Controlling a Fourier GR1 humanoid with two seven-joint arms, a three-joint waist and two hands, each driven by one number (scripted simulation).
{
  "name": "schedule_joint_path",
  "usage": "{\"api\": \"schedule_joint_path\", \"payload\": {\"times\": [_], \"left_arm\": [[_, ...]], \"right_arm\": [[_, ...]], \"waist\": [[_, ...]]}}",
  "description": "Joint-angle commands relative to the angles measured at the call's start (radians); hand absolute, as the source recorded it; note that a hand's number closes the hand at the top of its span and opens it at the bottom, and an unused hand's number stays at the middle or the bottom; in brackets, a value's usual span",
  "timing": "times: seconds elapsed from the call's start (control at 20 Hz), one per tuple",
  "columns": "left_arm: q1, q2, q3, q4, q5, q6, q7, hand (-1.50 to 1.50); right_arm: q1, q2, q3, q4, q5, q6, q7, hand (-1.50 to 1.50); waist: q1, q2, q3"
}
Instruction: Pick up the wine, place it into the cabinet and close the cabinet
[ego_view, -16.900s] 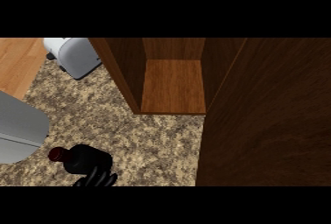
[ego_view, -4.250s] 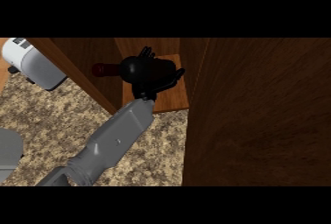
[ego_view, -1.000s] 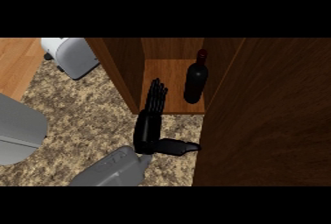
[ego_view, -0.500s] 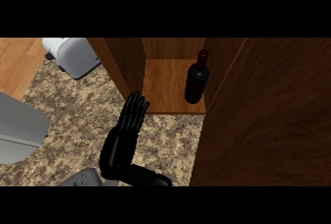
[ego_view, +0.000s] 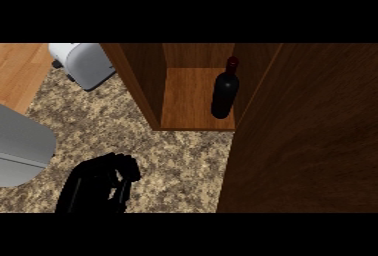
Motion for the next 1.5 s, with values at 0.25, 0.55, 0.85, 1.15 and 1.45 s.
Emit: {"api": "schedule_joint_path", "payload": {"times": [0.25,0.55,0.85,1.15,1.45], "left_arm": [[0.235,0.224,0.155,-0.087,0.058,-0.180,-0.064,-1.50],[0.413,0.339,0.287,-0.104,0.143,-0.333,-0.152,-1.50],[0.466,0.350,0.353,0.001,0.179,-0.412,-0.179,-1.50],[0.547,0.456,0.443,-0.005,0.223,-0.509,-0.189,-1.50],[0.593,0.498,0.500,0.051,0.230,-0.607,-0.210,-1.50]], "right_arm": [[-0.010,0.065,0.266,-0.155,-0.024,-0.058,0.169,1.50],[-0.093,0.139,0.529,-0.016,0.130,-0.182,0.147,1.50],[-0.287,0.139,0.704,0.069,0.189,-0.371,0.227,1.50],[-0.459,0.137,0.758,0.164,0.272,-0.591,0.205,1.50],[-0.536,0.134,0.730,0.217,0.316,-0.777,0.117,1.50]], "waist": [[0.004,-0.002,-0.002],[0.021,-0.005,-0.003],[0.025,-0.003,-0.005],[0.051,-0.011,-0.007],[0.058,-0.009,-0.005]]}}
